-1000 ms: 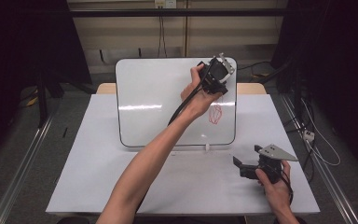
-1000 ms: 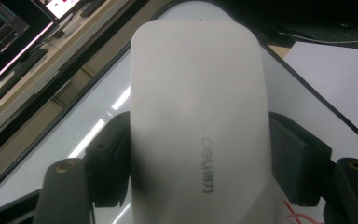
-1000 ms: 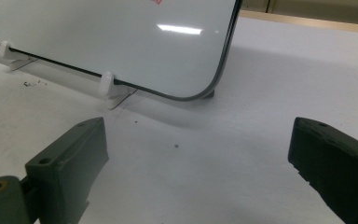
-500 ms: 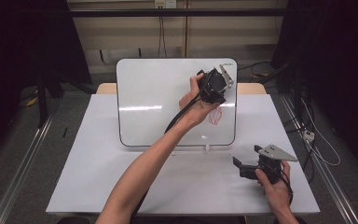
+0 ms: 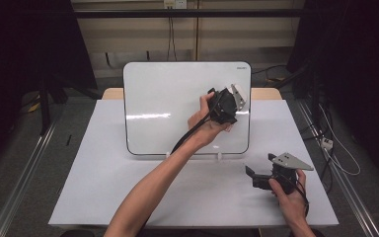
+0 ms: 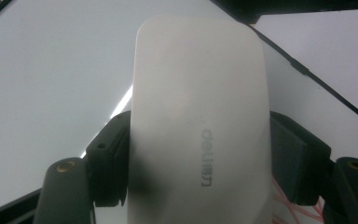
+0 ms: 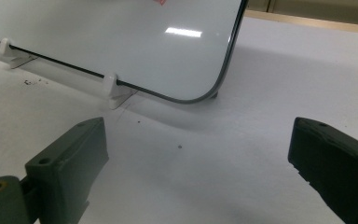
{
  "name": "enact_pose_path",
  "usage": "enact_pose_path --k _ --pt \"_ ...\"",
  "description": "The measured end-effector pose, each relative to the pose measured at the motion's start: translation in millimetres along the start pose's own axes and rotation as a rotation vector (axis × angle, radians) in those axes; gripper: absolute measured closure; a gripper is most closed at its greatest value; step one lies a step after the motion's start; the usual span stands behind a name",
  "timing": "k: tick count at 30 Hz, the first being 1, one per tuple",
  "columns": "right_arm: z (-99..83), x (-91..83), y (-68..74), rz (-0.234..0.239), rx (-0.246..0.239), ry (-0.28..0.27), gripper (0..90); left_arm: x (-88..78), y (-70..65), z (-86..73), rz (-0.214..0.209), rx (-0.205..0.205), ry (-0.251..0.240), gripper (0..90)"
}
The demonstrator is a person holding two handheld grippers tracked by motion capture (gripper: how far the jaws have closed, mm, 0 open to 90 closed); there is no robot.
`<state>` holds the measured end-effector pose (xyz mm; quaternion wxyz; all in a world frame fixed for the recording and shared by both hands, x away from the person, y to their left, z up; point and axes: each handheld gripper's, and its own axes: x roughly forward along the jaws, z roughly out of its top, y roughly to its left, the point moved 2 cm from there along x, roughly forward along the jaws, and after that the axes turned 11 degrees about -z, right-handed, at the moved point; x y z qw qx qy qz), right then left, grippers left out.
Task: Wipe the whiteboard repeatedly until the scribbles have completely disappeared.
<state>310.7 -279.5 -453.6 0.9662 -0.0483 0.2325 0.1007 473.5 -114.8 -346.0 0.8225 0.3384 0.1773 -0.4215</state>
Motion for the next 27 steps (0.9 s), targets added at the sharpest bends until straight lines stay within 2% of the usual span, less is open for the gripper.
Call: enact_pose_path --k 3,13,25,27 --pt "0.0 -0.1 0.0 0.0 0.0 -0.001 4.5 -0.1 -6.8 -5.7 -0.003 0.016 0.001 30.5" --pt "0.3 -1.0 -0.1 -0.004 -0.002 -0.004 4.5 -0.4 -21.7 -17.9 -0.013 0.024 0.004 30.5" --pt "0.4 -0.4 0.6 -0.001 -0.001 -0.001 4.5 -0.5 -33.8 -26.7 -0.018 0.042 0.014 30.4" --pt "0.4 -0.3 0.7 -0.001 0.0 0.001 4.5 -0.2 -35.3 -27.4 -0.023 0.033 0.01 30.4"
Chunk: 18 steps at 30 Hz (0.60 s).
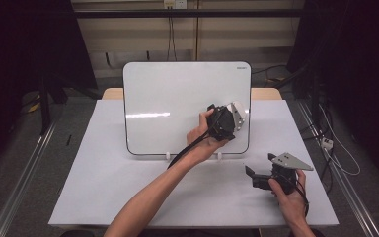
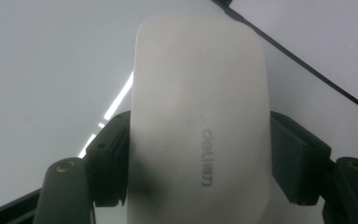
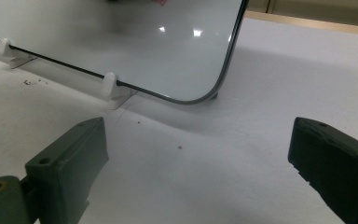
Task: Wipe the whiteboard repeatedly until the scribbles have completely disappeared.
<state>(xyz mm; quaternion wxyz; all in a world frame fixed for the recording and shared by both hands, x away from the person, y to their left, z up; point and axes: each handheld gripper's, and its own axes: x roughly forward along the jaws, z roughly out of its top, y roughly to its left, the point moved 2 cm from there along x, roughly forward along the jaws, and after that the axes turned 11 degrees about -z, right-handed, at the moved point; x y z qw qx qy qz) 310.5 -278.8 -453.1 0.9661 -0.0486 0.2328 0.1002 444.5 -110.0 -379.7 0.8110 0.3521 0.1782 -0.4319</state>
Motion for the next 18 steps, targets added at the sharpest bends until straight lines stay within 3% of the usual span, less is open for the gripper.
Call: enact_pose_path --k 10,18 --pt "0.2 0.5 0.8 0.001 -0.002 -0.001 4.5 0.5 -9.0 -6.4 0.002 0.007 -0.005 30.4" --pt "0.0 0.7 -0.5 -0.001 -0.001 -0.001 4.5 0.8 -6.3 -4.2 -0.01 -0.006 0.004 30.4"
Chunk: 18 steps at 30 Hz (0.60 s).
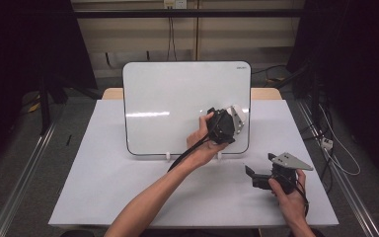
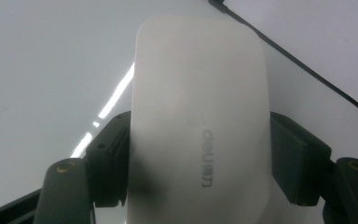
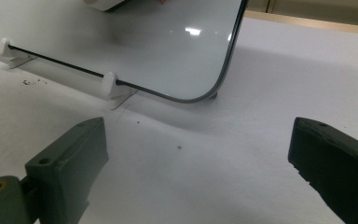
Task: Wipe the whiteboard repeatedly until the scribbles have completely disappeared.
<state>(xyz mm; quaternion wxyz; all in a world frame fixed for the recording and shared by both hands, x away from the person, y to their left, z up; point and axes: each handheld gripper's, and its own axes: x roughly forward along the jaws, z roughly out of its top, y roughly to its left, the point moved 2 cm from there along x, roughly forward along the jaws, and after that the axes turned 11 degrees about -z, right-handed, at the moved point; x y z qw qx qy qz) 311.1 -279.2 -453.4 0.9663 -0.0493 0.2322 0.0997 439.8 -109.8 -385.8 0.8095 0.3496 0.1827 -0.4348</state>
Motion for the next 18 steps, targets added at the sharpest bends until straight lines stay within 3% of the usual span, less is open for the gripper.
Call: enact_pose_path --k 4,13,18 --pt "-0.2 0.3 0.7 0.004 0.001 0.004 4.5 0.2 8.6 6.6 -0.02 -0.008 0.014 30.1" --pt "-0.7 -0.1 -0.6 0.001 0.002 0.0 4.5 -2.8 30.7 18.8 -0.014 -0.024 0.014 30.1" --pt "-0.6 -0.5 -1.1 0.001 0.003 -0.001 4.5 -7.9 50.7 26.8 0.008 -0.055 0.004 30.1"
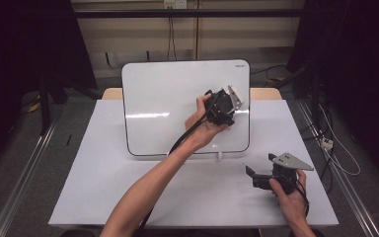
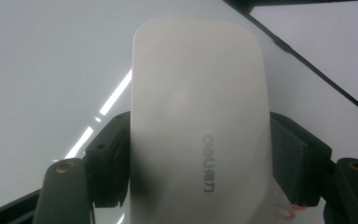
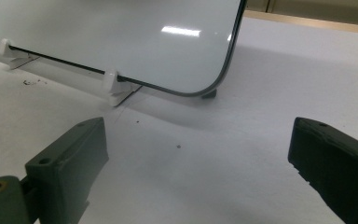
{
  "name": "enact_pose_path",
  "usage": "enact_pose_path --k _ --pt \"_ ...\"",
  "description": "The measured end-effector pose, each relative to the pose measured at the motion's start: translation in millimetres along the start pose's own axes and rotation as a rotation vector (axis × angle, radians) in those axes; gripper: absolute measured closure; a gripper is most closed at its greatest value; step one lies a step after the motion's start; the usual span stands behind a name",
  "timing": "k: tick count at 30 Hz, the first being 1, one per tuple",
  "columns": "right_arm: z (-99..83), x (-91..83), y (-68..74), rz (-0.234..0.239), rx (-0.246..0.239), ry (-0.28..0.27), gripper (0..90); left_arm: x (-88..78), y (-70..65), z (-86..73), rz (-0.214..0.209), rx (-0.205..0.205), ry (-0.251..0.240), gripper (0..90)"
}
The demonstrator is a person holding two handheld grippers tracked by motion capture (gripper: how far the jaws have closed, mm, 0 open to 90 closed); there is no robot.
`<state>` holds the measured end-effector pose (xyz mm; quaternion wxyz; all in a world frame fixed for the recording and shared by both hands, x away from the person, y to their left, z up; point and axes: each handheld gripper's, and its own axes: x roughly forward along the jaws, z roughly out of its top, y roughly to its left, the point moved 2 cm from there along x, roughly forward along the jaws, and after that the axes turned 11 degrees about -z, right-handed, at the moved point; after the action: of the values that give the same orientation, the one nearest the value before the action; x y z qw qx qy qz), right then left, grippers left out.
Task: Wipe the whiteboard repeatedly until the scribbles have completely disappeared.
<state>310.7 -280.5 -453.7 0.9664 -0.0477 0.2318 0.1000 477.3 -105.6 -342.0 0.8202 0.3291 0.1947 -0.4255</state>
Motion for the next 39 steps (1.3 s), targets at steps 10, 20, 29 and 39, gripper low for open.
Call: enact_pose_path --k 10,20,29,39 --pt "0.3 0.2 1.7 0.002 0.0 0.002 4.5 5.6 -21.3 -11.2 0.005 0.079 0.022 30.3" --pt "0.9 1.4 4.5 0.007 -0.009 0.003 4.5 10.3 -45.8 -24.5 -0.019 0.11 0.041 30.3" --pt "0.9 0.9 3.8 0.003 -0.005 0.003 4.5 13.2 -73.8 -40.4 -0.047 0.175 0.072 30.3" --pt "0.5 -0.2 2.0 0.002 0.0 0.001 4.5 11.2 -82.1 -49.8 -0.06 0.196 0.088 30.3"
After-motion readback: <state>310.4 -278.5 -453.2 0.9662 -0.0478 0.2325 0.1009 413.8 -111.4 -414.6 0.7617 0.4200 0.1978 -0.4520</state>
